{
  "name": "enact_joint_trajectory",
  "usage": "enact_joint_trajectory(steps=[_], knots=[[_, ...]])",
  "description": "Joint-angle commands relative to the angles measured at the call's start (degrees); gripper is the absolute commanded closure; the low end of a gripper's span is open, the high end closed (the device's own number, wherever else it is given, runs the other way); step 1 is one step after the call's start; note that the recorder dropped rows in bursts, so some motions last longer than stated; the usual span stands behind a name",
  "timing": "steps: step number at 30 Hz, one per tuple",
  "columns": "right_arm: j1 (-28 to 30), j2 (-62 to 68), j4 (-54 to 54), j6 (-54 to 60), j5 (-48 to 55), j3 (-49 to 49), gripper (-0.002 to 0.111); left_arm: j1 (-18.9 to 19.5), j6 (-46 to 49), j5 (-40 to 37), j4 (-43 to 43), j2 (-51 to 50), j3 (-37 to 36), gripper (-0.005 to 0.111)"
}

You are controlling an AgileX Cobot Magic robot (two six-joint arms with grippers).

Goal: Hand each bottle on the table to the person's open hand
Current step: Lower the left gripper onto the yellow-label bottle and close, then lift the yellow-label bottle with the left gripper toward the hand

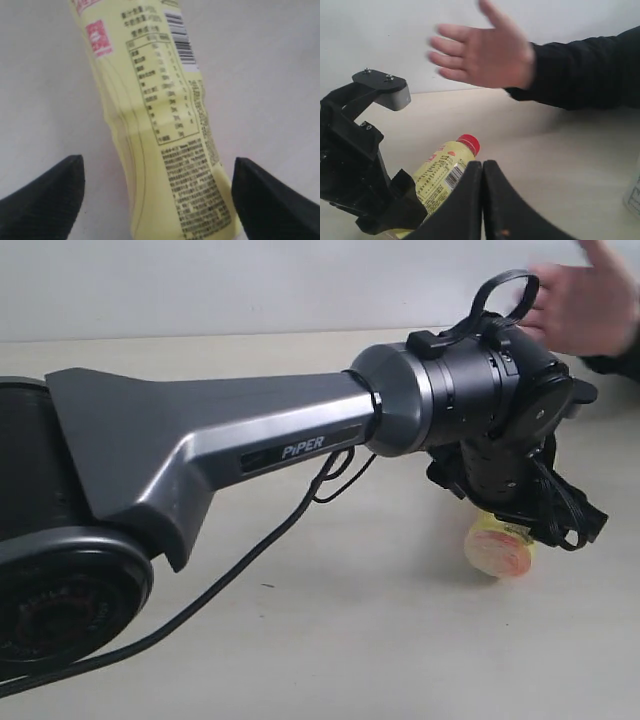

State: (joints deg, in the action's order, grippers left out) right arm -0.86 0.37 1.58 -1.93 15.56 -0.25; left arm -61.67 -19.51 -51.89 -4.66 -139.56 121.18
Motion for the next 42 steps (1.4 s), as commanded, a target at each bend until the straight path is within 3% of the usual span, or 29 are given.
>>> enact_joint_trajectory(steps=[1,11,14,18,20,34,42], knots=[[0.3,-0.37,-0.05,0.31,-0.21,0.25,0.108,-0.09,-1.58,1.65,-0.67,-0.44,0.3,0.03],[0.3,-0.37,-0.05,0.31,-0.21,0.25,0.108,-0.09,-1.9,1.88,-0.8,-3.92,0.3,0.03],[0.3,-0.37,-0.05,0.31,-0.21,0.25,0.108,-0.09,-1.57,1.55,-0.8,-3.92,0.3,0.037],[0.3,-0.37,-0.05,0.31,-0.21,0.25,0.108,-0.09,-0.24,0.58,-0.8,-3.92,0.3,0.089],[0.3,-0.37,-0.05,0.31,-0.21,0.25,0.108,-0.09,0.04,-0.54,-0.8,-3.92,0.3,0.106],[0.3,-0.37,-0.05,0.31,-0.21,0.25,0.108,0.02,0.61,-4.87,-4.06,7.95,0.3,0.107],[0.3,-0.37,-0.05,0.31,-0.21,0.25,0.108,1.86,-5.88,-4.27,-7.0,15.27,0.3,0.107]])
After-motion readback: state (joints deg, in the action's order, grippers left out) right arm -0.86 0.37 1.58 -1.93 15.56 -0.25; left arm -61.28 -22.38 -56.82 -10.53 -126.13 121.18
